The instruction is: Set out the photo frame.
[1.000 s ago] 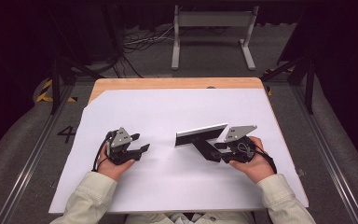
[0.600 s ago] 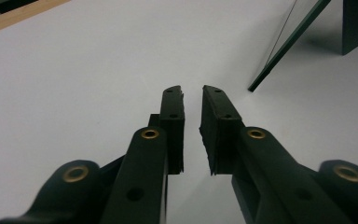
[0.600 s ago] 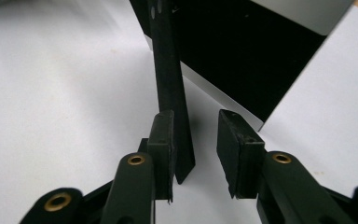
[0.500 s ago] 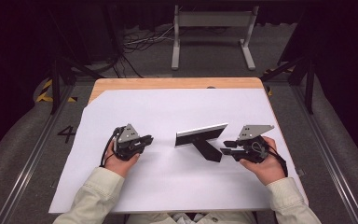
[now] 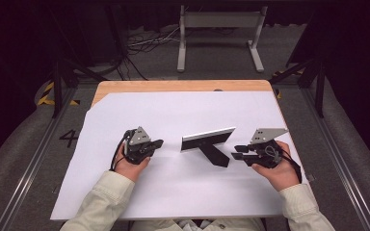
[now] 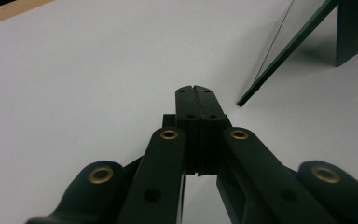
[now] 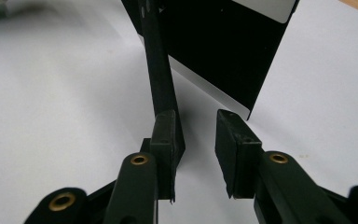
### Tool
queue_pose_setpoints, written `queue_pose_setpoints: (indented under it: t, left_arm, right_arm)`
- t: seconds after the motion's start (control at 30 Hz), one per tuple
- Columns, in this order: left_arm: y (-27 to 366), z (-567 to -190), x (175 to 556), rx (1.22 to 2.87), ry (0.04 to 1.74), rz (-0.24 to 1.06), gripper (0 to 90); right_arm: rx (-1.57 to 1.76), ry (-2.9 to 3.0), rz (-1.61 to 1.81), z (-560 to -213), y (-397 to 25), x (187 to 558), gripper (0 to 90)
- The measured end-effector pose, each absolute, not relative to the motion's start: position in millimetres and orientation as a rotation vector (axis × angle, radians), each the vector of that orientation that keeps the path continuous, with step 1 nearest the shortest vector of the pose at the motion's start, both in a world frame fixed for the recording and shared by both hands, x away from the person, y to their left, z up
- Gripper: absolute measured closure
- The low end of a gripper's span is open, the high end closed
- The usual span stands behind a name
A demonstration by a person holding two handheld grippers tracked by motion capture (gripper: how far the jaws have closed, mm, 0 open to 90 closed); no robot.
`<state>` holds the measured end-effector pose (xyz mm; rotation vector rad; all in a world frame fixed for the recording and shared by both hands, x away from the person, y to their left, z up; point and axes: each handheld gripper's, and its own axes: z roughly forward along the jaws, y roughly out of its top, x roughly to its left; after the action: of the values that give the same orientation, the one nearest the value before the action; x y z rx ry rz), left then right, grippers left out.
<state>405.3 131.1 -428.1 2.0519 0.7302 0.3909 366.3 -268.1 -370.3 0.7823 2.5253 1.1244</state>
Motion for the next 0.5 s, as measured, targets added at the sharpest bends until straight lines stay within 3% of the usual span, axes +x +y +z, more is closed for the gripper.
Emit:
queue_pose_setpoints:
  t: [0.5]
  left_arm:
    - [101.3, -436.6, 419.2, 2.132, 0.708, 0.322, 89.8]
  right_arm:
    - [0.791, 2.537, 1.121, -366.1, -275.7, 360.0, 69.8]
